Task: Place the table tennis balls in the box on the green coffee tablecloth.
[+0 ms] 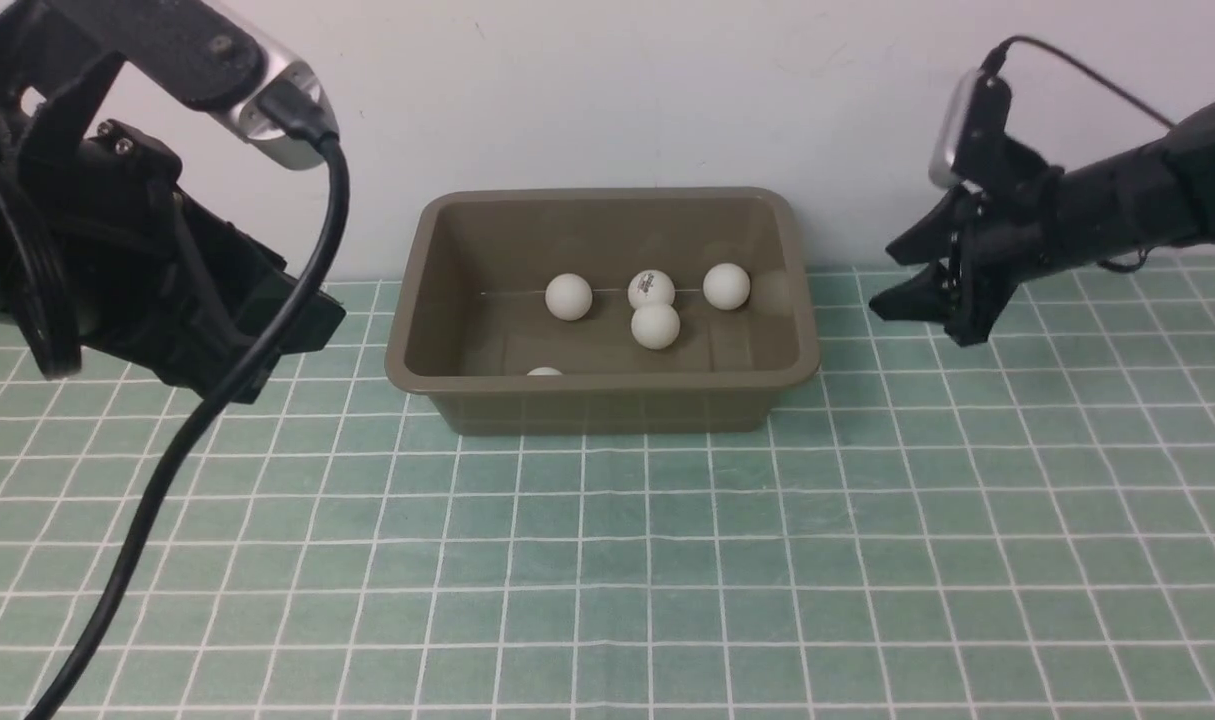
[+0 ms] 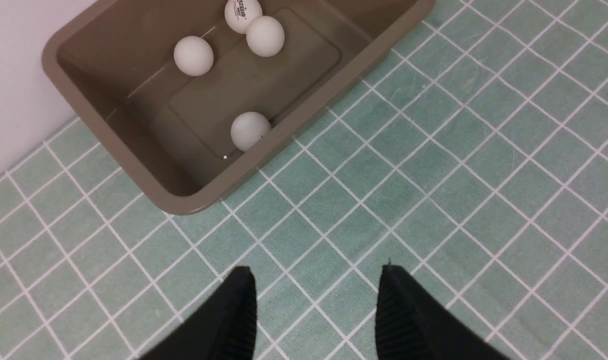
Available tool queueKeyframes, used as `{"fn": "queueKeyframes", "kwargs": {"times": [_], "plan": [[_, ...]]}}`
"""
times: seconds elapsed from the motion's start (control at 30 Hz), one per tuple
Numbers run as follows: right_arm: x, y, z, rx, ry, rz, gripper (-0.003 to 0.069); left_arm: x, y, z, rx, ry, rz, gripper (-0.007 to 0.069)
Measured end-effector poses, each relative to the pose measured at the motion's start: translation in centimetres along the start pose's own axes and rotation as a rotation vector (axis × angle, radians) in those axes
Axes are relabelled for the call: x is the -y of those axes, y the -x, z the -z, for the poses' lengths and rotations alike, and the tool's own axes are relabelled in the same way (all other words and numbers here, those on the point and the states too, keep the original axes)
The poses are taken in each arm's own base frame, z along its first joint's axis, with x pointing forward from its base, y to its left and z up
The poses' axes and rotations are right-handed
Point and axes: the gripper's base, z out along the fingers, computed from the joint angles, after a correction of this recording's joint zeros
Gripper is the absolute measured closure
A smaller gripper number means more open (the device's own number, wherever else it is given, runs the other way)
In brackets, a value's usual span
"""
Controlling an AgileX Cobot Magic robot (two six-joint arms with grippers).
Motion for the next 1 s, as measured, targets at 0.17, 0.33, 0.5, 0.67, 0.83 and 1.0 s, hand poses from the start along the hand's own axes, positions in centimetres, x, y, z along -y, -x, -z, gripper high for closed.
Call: {"fn": "queueKeyframes", "kwargs": {"times": [0.17,0.33,0.5,0.67,0.83,1.0], "plan": [[0.2,0.5,-0.5,0.055,-0.047,0.073,0.0239,0.0,0.0,0.0,0.0,-0.002,0.001,0.0325],[-0.4,-0.1,-2.5,0.057,-0.037,0.058,0.0239,0.1,0.0,0.0,-0.004,-0.007,0.002,0.0325],[-1.0,-0.9,-4.6,0.087,-0.028,-0.01,0.0239,0.2,-0.2,0.0,-0.019,-0.019,0.003,0.0325],[-1.5,-1.3,-5.7,0.1,-0.023,-0.021,0.0239,0.2,-0.2,0.0,-0.021,-0.02,0.003,0.0325],[-2.0,-1.1,-6.8,0.118,-0.015,-0.049,0.0239,0.2,-0.2,0.0,-0.022,-0.023,0.004,0.0325],[-2.4,-0.5,-7.5,0.127,-0.029,-0.018,0.0239,0.2,-0.2,0.0,-0.022,-0.024,0.005,0.0325]]}}
